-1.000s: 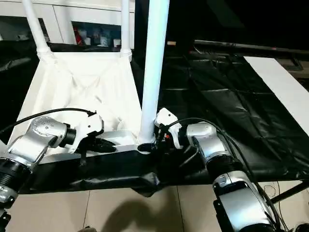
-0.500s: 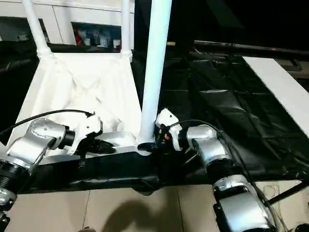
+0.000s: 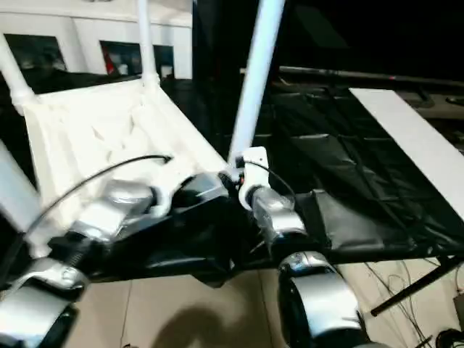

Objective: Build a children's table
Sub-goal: Rotate leg to tighten

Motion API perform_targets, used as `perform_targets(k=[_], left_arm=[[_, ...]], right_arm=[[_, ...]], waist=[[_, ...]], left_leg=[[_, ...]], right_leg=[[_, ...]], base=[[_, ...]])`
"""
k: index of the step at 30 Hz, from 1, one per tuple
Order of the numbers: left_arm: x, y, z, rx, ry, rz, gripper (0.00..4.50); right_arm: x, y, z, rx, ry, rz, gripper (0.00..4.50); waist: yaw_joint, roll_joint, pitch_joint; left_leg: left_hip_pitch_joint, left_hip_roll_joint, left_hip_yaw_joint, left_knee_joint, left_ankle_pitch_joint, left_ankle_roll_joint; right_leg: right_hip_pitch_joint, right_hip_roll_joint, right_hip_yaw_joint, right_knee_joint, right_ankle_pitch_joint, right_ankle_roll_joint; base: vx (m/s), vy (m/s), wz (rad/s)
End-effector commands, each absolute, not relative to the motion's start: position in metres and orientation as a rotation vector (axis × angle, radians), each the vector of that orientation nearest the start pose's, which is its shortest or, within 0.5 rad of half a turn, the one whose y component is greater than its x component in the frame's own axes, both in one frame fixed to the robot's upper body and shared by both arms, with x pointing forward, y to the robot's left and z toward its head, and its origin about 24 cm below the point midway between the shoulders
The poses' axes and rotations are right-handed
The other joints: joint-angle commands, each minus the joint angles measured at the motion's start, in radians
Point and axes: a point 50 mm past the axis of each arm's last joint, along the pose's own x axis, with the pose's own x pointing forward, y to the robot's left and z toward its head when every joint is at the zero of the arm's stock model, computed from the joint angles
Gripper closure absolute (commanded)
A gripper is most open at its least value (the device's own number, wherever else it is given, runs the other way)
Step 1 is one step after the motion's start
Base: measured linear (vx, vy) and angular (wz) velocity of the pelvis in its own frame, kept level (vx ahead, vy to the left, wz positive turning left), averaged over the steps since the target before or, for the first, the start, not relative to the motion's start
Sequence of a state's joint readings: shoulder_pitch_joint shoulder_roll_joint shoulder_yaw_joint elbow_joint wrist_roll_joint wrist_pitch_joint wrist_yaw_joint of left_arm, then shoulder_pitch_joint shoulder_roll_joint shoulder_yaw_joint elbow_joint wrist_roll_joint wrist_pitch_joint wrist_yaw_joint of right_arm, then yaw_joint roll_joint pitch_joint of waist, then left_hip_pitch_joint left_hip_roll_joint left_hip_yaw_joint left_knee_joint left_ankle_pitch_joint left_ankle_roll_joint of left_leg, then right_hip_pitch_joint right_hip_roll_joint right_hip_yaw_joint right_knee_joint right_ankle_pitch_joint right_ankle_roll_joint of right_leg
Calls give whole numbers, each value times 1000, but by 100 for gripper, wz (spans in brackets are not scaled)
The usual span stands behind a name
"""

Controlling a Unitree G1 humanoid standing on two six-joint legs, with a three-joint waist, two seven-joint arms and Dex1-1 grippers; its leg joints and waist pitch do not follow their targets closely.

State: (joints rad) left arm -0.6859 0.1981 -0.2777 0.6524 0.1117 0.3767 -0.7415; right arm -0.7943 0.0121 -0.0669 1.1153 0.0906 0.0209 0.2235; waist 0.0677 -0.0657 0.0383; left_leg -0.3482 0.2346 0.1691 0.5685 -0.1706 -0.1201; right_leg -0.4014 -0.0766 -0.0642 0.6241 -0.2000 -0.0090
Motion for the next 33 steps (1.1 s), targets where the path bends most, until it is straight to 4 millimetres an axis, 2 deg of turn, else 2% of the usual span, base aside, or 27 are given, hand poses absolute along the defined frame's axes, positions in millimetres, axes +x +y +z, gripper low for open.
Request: perform_targets(k=[1, 3, 4, 5, 6, 7, 8, 9, 10, 11, 12, 13, 15, 16, 17, 19, 20, 21, 22, 23, 25, 27, 33], left_arm=[[334, 96, 24, 436, 630, -891, 450], [334, 99, 24, 449, 623, -906, 450], [333, 101, 25, 452, 622, -918, 450], [333, 102, 25, 456, 621, -931, 450], [332, 106, 28, 459, 619, -955, 450], [332, 107, 29, 461, 611, -965, 450], [332, 107, 29, 461, 611, -965, 450], [332, 109, 30, 453, 610, -974, 450], [332, 110, 31, 450, 610, -978, 450], [329, 115, 32, 463, 605, -1030, 450], [329, 115, 32, 463, 605, -1030, 450], [327, 119, 33, 466, 613, -1048, 450], [324, 124, 33, 474, 615, -1089, 450], [322, 127, 34, 472, 618, -1107, 450], [319, 132, 34, 472, 619, -1150, 450], [310, 140, 35, 487, 614, -1267, 450], [305, 142, 36, 487, 606, -1325, 450], [303, 142, 37, 487, 604, -1342, 450], [299, 145, 37, 477, 622, -1379, 450], [297, 147, 38, 473, 632, -1392, 450], [295, 150, 39, 467, 645, -1399, 450], [296, 153, 39, 466, 644, -1376, 450], [298, 157, 40, 479, 639, -1351, 450]], right_arm=[[360, -56, 34, 60, 332, 516, 180], [359, -54, 38, 73, 298, 576, 180], [358, -53, 41, 93, 275, 643, 125], [357, -54, 43, 92, 259, 684, 125], [355, -59, 46, 64, 235, 764, 111], [355, -62, 46, 43, 231, 786, 111], [355, -62, 46, 43, 231, 786, 93], [354, -68, 47, 22, 226, 820, 81], [354, -70, 48, 12, 224, 837, 74], [350, -83, 48, -53, 236, 931, 69], [350, -83, 48, -53, 236, 931, 61], [348, -91, 48, -96, 243, 972, 61], [346, -102, 49, -142, 258, 1028, 61], [344, -109, 50, -165, 264, 1062, 61], [342, -115, 51, -184, 272, 1097, 61], [339, -124, 54, -210, 285, 1158, 61], [338, -125, 55, -212, 289, 1181, 61], [338, -125, 55, -212, 290, 1188, 61], [336, -125, 55, -210, 293, 1216, 61], [335, -125, 55, -210, 295, 1231, 61], [332, -124, 54, -224, 310, 1265, 61], [330, -123, 51, -249, 334, 1290, 61], [329, -123, 50, -287, 359, 1318, 61]], waist=[[0, 18, -49], [-2, 19, -48], [-1, 18, -49], [1, 18, -50], [1, 17, -50], [2, 14, -50], [1, 15, -50], [1, 14, -51], [3, 16, -51], [4, 13, -53], [6, 14, -54], [4, 12, -52], [4, 9, -52], [4, 11, -51], [4, 6, -51], [3, 7, -52], [3, 4, -51], [3, 6, -52], [4, 3, -53], [9, 8, -53], [20, 8, -53], [24, 6, -52], [27, 1, -51]], left_leg=[[3, -8, 4, -69, -344, -22], [0, -9, 6, -69, -338, -16], [1, -9, 7, -67, -341, -9], [-2, -8, 8, -67, -327, 0], [-4, -7, 8, -67, -312, 4], [-9, -8, 8, -68, -293, 13], [-11, -7, 9, -68, -272, 15], [-11, -7, 9, -68, -262, 14], [-6, -5, 11, -66, -254, 16], [-6, -5, 11, -64, -235, 22], [-9, -4, 11, -63, -221, 26], [-11, -4, 12, -64, -208, 30], [-11, -4, 13, -62, -209, 34], [-10, -3, 12, -64, -216, 35], [-9, -1, 12, -63, -219, 40], [-9, 0, 12, -64, -212, 44], [-7, 1, 13, -64, -214, 46], [-7, 2, 12, -65, -213, 46], [-2, 2, 15, -63, -199, 45], [3, 5, 17, -63, -186, 48], [3, 5, 21, -62, -168, 48], [3, 3, 23, -63, -170, 42], [0, 1, 21, -64, -194, 25]], right_leg=[[28, -47, 36, -100, -346, -121], [30, -47, 36, -97, -330, -134], [31, -48, 37, -99, -334, -137], [34, -49, 38, -98, -315, -143], [36, -49, 39, -95, -294, -149], [41, -48, 37, -93, -275, -152], [43, -49, 37, -92, -265, -158], [44, -50, 37, -91, -262, -161], [42, -50, 37, -92, -253, -170], [45, -50, 38, -89, -222, -180], [49, -49, 37, -85, -196, -185], [48, -48, 38, -82, -169, -193], [49, -48, 37, -81, -173, -196], [49, -49, 36, -81, -181, -198], [48, -50, 37, -80, -185, -198], [48, -50, 37, -79, -176, -202], [46, -51, 38, -80, -173, -207], [46, -52, 38, -77, -166, -212], [45, -49, 38, -75, -134, -222], [42, -48, 38, -69, -96, -239], [43, -44, 38, -64, -54, -248], [44, -43, 37, -62, -52, -247], [47, -51, 41, -71, -132, -210]], base=[[0, 0, 0], [0, 0, 0], [0, 0, 0], [0, 0, 0], [0, 0, 0], [0, 0, 0], [0, 0, 0], [0, 0, 0], [0, 0, 0], [0, 0, 0], [0, 0, 0], [0, 0, 0], [0, 0, 0], [0, 0, 0], [0, 0, 0], [0, 0, 0], [0, 0, 0], [0, 0, 0], [0, 0, 0], [0, 0, 0], [0, 0, 0], [0, 0, 0], [0, 0, 0]])
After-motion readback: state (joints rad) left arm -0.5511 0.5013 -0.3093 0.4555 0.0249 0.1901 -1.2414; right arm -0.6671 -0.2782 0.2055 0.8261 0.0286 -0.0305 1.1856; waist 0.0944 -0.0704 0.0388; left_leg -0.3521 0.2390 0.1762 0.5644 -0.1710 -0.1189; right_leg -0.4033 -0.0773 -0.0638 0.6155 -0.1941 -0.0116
